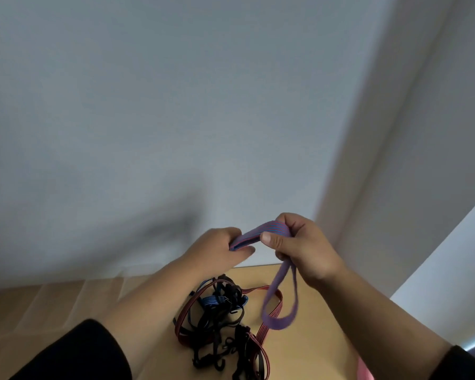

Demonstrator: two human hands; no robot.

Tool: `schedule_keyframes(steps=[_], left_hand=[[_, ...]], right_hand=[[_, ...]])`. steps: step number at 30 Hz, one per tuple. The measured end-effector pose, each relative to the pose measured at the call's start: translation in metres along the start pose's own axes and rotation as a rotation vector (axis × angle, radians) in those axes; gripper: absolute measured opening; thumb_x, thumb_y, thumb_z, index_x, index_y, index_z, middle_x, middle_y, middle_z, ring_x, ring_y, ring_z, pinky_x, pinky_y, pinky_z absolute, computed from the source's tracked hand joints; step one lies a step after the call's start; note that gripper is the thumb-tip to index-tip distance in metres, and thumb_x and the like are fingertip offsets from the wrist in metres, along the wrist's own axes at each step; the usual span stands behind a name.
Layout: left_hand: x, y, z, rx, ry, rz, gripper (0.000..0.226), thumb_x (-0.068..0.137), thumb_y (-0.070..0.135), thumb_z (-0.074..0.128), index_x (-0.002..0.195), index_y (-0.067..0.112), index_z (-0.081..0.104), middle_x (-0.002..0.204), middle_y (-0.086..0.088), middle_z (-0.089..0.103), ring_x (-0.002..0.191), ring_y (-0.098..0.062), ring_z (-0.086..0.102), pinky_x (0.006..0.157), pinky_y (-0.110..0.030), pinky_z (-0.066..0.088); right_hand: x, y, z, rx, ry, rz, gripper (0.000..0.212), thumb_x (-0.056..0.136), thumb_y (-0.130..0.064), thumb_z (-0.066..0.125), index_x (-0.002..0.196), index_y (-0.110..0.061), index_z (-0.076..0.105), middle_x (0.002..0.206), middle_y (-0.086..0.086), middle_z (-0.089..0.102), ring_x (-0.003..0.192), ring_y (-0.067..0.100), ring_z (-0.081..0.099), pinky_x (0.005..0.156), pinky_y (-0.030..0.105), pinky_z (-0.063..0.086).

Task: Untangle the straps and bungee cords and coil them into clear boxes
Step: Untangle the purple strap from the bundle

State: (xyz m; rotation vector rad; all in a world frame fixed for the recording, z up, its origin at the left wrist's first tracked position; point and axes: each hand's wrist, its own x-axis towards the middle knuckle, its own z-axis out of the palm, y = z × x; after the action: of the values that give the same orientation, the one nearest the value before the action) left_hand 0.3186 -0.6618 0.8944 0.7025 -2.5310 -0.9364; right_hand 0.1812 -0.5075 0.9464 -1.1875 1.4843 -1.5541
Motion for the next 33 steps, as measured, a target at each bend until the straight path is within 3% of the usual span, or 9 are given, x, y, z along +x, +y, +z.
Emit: schedule_keyframes(steps=[7, 10, 12, 15, 19, 23, 27, 31, 33], left_hand=[[-0.011, -0.041, 0.015, -0.276, 0.005, -0.118, 0.045, 0.073, 0.063, 0.055, 0.074, 0.018, 0.050, 0.054, 0.010, 0.042, 0.050, -0.006, 0.040, 0.051, -0.026, 0.028], [-0.019, -0.045, 0.026, -0.428, -0.041, -0.181, 0.054, 0.070, 0.068, 0.054, 0.078, 0.015, 0.052, 0.055, 0.010, 0.041, 0.050, -0.010, 0.045, 0.054, -0.027, 0.034], [-0.027, -0.040, 0.043, -0.563, -0.120, -0.215, 0.049, 0.071, 0.069, 0.054, 0.072, 0.021, 0.054, 0.056, 0.011, 0.046, 0.052, -0.008, 0.053, 0.059, -0.027, 0.039], [-0.039, -0.027, 0.067, -0.729, -0.270, -0.151, 0.039, 0.074, 0.070, 0.056, 0.072, 0.032, 0.061, 0.066, 0.015, 0.058, 0.061, -0.003, 0.056, 0.058, -0.021, 0.040], [-0.038, -0.017, 0.079, -0.754, -0.242, -0.001, 0.040, 0.071, 0.058, 0.077, 0.067, 0.032, 0.048, 0.060, 0.015, 0.043, 0.058, -0.004, 0.040, 0.054, -0.011, 0.032], [-0.033, -0.016, 0.079, -0.808, -0.214, 0.028, 0.037, 0.066, 0.052, 0.081, 0.072, 0.033, 0.049, 0.064, 0.016, 0.045, 0.061, -0.004, 0.042, 0.059, -0.014, 0.035], [-0.035, 0.001, 0.085, -0.906, -0.417, 0.030, 0.063, 0.066, 0.040, 0.086, 0.100, -0.001, 0.053, 0.081, -0.007, 0.058, 0.077, -0.019, 0.053, 0.076, -0.032, 0.042], [-0.041, 0.031, 0.103, -0.884, -0.569, 0.125, 0.036, 0.076, 0.018, 0.084, 0.106, 0.011, 0.065, 0.097, -0.021, 0.072, 0.090, -0.027, 0.070, 0.082, -0.038, 0.056], [-0.042, 0.050, 0.113, -0.977, -0.575, 0.135, 0.045, 0.078, 0.004, 0.082, 0.117, 0.017, 0.064, 0.107, -0.018, 0.072, 0.102, -0.027, 0.070, 0.085, -0.038, 0.058]], right_hand=[[0.002, -0.022, -0.007, -0.445, -0.174, 0.211, 0.024, 0.069, -0.027, 0.085, 0.079, -0.020, 0.064, 0.063, -0.007, 0.053, 0.059, 0.011, 0.046, 0.055, 0.025, 0.035], [0.001, -0.021, 0.002, -0.504, -0.082, 0.197, 0.027, 0.071, -0.042, 0.083, 0.076, -0.022, 0.065, 0.062, -0.011, 0.052, 0.058, 0.009, 0.047, 0.056, 0.024, 0.036], [0.000, -0.018, 0.011, -0.330, 0.043, 0.152, 0.031, 0.066, -0.046, 0.083, 0.075, -0.021, 0.068, 0.065, -0.005, 0.055, 0.061, 0.015, 0.052, 0.057, 0.026, 0.041], [-0.001, -0.008, 0.026, -0.019, 0.175, 0.109, 0.034, 0.070, -0.028, 0.083, 0.090, -0.004, 0.070, 0.093, 0.009, 0.072, 0.082, 0.027, 0.068, 0.070, 0.037, 0.054], [-0.007, -0.001, 0.038, 0.104, 0.294, 0.033, 0.030, 0.077, -0.020, 0.079, 0.088, 0.002, 0.061, 0.105, 0.015, 0.076, 0.103, 0.022, 0.071, 0.082, 0.026, 0.051], [-0.016, -0.001, 0.033, 0.127, 0.389, 0.023, 0.038, 0.073, -0.030, 0.079, 0.084, 0.000, 0.059, 0.080, 0.016, 0.071, 0.082, 0.025, 0.070, 0.080, 0.033, 0.054], [-0.025, 0.007, 0.035, 0.277, 0.439, -0.030, 0.027, 0.072, -0.026, 0.079, 0.072, -0.015, 0.054, 0.063, 0.010, 0.055, 0.059, 0.023, 0.056, 0.068, 0.036, 0.054], [-0.030, 0.009, 0.033, 0.414, 0.499, -0.153, 0.038, 0.069, -0.024, 0.085, 0.070, -0.024, 0.047, 0.055, -0.001, 0.040, 0.047, 0.017, 0.036, 0.052, 0.027, 0.039], [-0.030, 0.008, 0.025, 0.558, 0.547, -0.199, 0.044, 0.066, -0.021, 0.087, 0.075, -0.025, 0.045, 0.057, -0.003, 0.033, 0.046, 0.014, 0.028, 0.047, 0.025, 0.031]])
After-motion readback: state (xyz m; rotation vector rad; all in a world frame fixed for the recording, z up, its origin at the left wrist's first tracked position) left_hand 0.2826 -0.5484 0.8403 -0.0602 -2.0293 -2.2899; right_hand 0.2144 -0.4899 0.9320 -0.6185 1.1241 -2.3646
